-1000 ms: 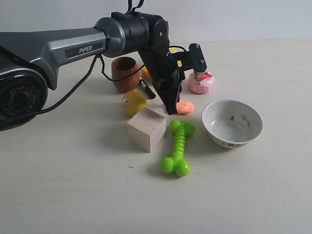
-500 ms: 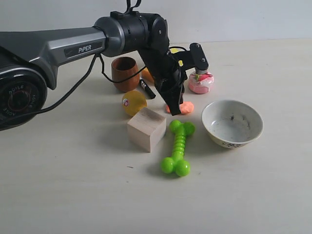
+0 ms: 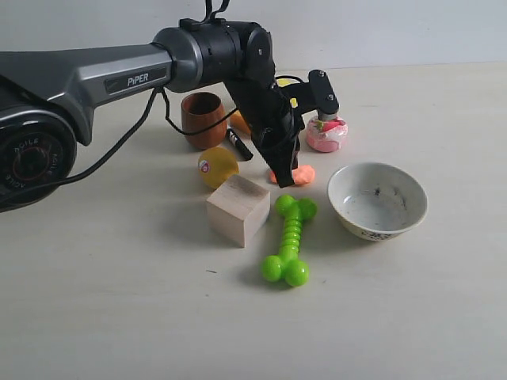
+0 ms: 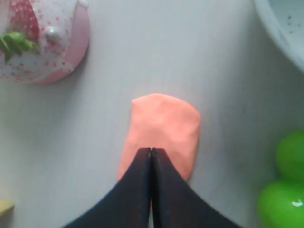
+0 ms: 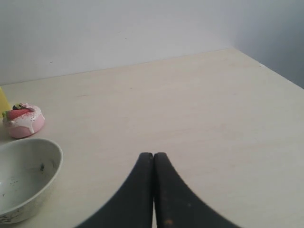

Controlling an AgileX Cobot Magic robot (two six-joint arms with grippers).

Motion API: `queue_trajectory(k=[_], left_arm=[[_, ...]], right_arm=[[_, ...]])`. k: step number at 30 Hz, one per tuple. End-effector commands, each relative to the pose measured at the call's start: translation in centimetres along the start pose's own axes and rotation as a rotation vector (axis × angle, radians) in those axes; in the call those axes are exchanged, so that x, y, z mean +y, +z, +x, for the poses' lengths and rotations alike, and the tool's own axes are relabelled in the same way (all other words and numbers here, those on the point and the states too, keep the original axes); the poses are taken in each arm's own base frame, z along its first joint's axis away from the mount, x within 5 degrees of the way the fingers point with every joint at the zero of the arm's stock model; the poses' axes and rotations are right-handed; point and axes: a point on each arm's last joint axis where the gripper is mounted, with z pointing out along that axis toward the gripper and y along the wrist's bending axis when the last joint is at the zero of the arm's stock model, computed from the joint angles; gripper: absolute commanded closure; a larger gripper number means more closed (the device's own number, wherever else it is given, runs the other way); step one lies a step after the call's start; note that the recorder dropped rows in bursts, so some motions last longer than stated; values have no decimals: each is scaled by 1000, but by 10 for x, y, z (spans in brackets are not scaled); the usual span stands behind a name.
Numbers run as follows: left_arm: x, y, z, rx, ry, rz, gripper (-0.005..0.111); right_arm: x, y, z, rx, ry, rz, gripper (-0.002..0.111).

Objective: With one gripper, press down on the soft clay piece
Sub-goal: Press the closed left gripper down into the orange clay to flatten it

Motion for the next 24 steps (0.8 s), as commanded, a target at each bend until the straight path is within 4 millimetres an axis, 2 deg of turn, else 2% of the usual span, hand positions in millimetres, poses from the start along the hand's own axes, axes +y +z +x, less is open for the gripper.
queue_trajectory(k=[1,14,24], left_arm=[[-3,11,3,13,-6,32,107],[-12,41,17,64,-39,118,107],[-14,54,25,103,-82,126,107]], right_arm=[[0,0,1,-5,0,-1,108],[0,0,1,-5,0,-1,108],[0,0,1,-5,0,-1,108]])
